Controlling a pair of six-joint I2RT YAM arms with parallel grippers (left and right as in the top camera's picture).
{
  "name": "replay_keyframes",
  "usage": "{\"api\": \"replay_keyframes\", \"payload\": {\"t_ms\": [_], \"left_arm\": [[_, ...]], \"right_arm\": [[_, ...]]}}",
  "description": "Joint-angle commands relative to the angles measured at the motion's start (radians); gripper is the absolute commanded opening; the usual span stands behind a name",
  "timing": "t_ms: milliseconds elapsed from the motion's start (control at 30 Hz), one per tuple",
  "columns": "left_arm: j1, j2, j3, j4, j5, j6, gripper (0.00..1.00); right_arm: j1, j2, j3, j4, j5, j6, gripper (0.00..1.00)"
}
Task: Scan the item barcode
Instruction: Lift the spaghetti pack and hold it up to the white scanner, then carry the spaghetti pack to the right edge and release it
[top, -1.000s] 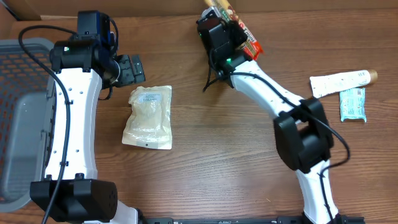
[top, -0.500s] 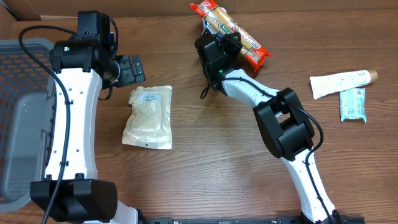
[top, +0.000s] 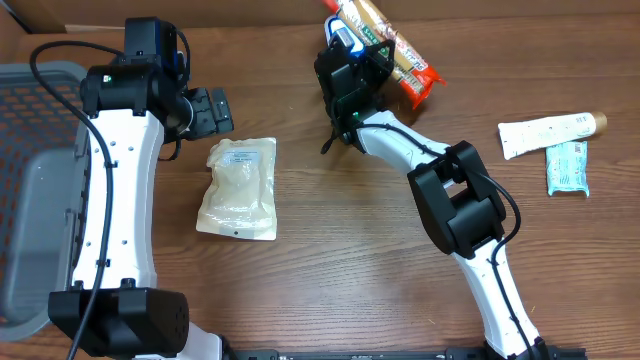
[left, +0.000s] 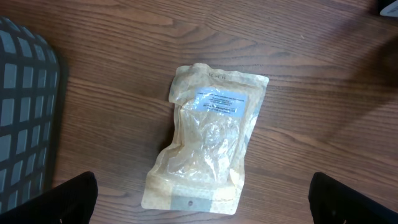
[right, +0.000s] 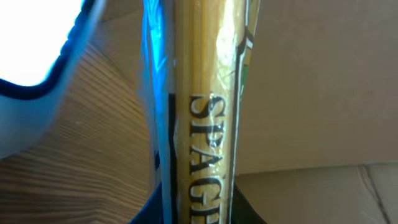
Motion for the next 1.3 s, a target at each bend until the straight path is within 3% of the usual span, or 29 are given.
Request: {"api": "replay_keyframes", "payload": {"t_ms": [0,200,333,467,500,667,733,867,1033,1267], "left_arm": [[-0.003,0.008,-0.002,0.002,0.007,-0.013,1.00],[-0.003,0.008,-0.002,0.002,0.008,-0.013,0.99],[-0.003,0.008,-0.002,0.002,0.007,-0.013,0.99],[-0.003,0.008,-0.002,0.002,0.008,-0.013,1.00],[-0.003,0.008,-0.002,0.002,0.008,-0.013,1.00],[-0.003,0.008,-0.002,0.002,0.008,-0.013,1.00],[-0.003,0.008,-0.002,0.002,0.008,-0.013,1.00],[-0.003,0.008,-0.002,0.002,0.007,-0.013,1.00],[-0.003,0.008,-0.002,0.002,0.008,-0.013,0.99],[-0.003,0.008,-0.002,0.002,0.008,-0.013,1.00]], "right_arm": [[-0.005,-0.128,0.038,0.028,0.086,-0.018,0.04],[0.004,-0.316,0.038,-0.075,0.086,0.044,0.04],[0.015,-0.504,0.038,-0.449,-0.048,0.263,0.04],[0.008,-0.659,0.038,-0.858,-0.393,0.536,0.04],[-0.021,-0.728,0.038,-1.006,-0.601,0.656,0.04],[-0.174,-0.859,0.038,-1.197,-1.098,0.904,0.04],[-0.297,-0.903,0.038,-1.266,-1.283,1.030,0.04],[-0.523,-0.914,0.030,-1.411,-1.332,1.169,0.04],[-0.760,-0.904,-0.136,-1.395,-1.333,1.234,0.04],[-0.962,-0.904,-0.557,-0.986,-1.469,1.363,0.04]]}}
